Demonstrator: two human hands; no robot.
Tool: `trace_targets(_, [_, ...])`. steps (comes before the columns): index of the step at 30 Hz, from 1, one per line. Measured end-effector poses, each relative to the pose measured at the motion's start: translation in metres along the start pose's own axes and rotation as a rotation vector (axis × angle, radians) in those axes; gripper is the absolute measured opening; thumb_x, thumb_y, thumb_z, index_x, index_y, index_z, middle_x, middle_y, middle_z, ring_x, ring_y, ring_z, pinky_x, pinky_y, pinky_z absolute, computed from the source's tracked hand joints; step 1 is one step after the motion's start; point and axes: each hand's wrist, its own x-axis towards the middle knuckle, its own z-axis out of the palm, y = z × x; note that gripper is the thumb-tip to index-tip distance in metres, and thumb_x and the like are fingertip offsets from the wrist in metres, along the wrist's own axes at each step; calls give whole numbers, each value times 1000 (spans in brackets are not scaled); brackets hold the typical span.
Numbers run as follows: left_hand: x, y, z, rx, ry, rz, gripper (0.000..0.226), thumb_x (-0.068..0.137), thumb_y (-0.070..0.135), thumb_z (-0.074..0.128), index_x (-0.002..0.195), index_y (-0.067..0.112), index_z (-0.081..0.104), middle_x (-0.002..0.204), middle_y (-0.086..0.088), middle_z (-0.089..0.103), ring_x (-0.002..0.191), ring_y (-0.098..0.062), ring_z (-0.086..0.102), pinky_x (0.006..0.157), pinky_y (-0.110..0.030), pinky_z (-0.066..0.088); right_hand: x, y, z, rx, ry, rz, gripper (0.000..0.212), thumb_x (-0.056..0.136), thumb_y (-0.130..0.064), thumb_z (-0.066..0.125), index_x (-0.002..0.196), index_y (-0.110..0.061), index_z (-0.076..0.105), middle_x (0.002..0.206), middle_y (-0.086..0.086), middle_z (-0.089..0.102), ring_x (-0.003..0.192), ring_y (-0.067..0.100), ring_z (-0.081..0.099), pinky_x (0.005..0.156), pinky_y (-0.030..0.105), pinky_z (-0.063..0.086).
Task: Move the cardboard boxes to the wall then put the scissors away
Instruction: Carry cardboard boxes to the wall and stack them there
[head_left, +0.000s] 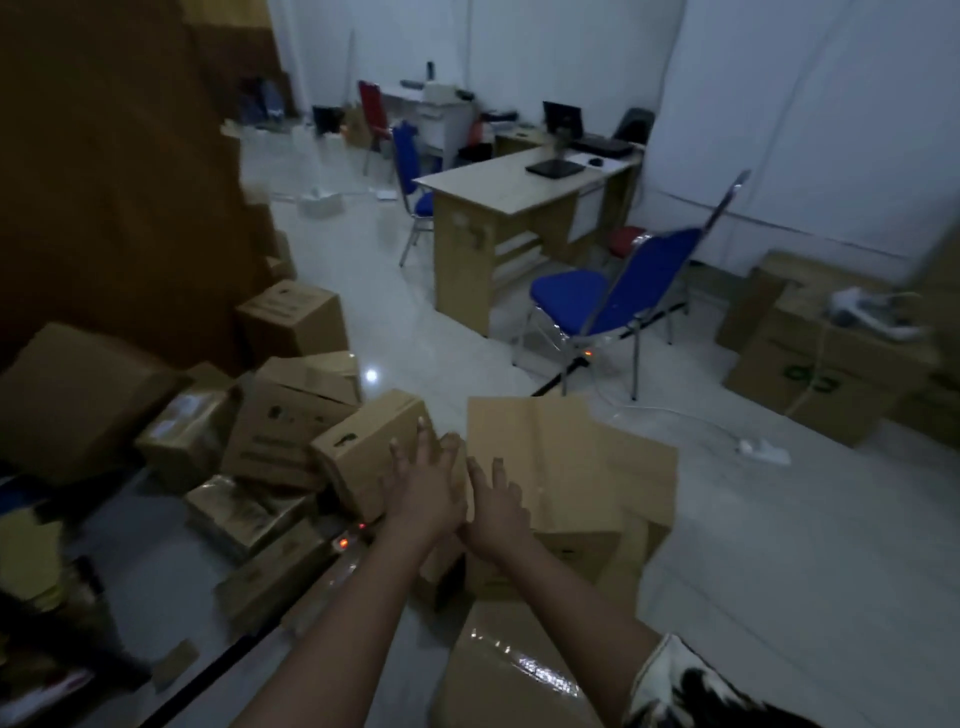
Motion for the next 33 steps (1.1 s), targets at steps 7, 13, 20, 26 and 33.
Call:
trace_targets(7, [46, 143, 42, -26, -85, 35, 82, 94, 37, 54, 154, 36, -2, 157, -2, -30, 145, -42, -14, 113, -60, 17, 13, 139, -74, -117, -20, 39, 87, 95, -39, 58, 155, -35, -4, 163, 7, -12, 145, 41, 12, 107, 53, 34])
trace_targets(13, [75, 237, 75, -16, -113, -32, 81, 95, 37, 54, 154, 37, -3, 157, -2, -30, 145, -46, -10, 113, -60, 17, 39, 218, -126, -207, -50, -77, 85, 96, -31, 57, 155, -36, -3, 163, 1, -14, 146, 41, 10, 109, 55, 31])
trace_targets(20, [85, 286, 87, -45, -84, -84, 81, 95, 40, 52, 153, 39, -5, 159, -4, -25, 146, -43, -6, 113, -60, 17, 55, 266, -166, -292, -64, -175, 84, 96, -27, 56, 155, -35, -3, 163, 2, -12, 146, 40, 9, 106, 56, 33])
trace_targets(26, [84, 288, 90, 7, -101, -146, 82, 96, 41, 51, 153, 37, -7, 159, -4, -25, 146, -43, -8, 114, -59, 18, 62, 283, -184, -305, -66, -188, 88, 94, -24, 57, 155, -35, -5, 162, 2, -18, 147, 40, 4, 109, 56, 28])
trace_targets(33, [87, 286, 86, 40, -98, -154, 84, 96, 41, 52, 153, 37, -10, 159, -5, -24, 146, -43, -9, 113, -58, 17, 71, 285, -201, -355, -72, -213, 87, 93, -19, 56, 156, -32, -2, 162, 2, -17, 147, 39, 6, 109, 57, 29])
